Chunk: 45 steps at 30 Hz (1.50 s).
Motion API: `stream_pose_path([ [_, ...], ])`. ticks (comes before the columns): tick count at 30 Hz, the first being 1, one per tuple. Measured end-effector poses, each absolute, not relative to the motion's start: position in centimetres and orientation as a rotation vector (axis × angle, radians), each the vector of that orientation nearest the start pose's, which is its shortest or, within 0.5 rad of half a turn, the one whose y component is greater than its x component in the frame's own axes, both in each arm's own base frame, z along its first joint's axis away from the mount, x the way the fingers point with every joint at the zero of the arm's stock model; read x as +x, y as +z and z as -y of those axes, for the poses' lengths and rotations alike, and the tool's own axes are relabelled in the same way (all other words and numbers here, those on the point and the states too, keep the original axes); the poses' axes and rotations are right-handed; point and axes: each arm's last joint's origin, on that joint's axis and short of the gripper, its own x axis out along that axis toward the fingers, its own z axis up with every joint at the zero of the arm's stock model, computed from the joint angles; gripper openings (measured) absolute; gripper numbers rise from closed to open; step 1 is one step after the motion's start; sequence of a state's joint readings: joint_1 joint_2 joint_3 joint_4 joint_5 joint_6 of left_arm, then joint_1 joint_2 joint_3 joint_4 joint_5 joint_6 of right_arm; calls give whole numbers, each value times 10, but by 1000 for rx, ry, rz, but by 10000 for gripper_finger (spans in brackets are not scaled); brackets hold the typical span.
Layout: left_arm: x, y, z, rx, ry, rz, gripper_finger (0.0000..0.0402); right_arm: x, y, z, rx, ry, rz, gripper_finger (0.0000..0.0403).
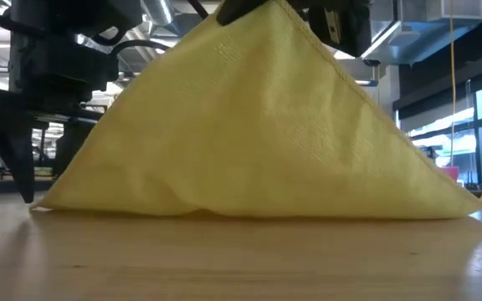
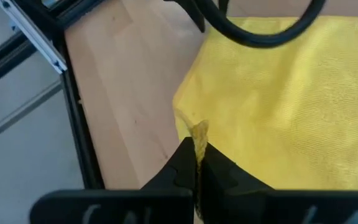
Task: Fold microfiber towels
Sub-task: Fold the yellow towel
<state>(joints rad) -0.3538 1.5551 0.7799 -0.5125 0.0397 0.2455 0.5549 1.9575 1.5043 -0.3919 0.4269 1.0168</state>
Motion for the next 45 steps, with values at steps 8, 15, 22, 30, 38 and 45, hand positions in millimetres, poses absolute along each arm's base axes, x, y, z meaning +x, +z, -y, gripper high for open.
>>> stream_pose_path([
  [8,243,146,92,383,-521,-1241,112,366,233,-209,551,-361,-650,5],
  [15,243,146,92,409,-489,-1240,112,363,238,-206,539,-373,-639,5],
  [22,243,146,92,393,-509,-1244,112,359,244,-200,522,-443,-604,5],
  [30,243,146,92,404,-493,-1243,112,357,248,-197,512,-458,-604,5],
  [38,245,146,92,392,-459,-1211,112,357,248,-197,515,-456,-601,5],
  [45,239,141,95,399,-477,-1236,112,356,249,-195,515,-483,-593,5],
])
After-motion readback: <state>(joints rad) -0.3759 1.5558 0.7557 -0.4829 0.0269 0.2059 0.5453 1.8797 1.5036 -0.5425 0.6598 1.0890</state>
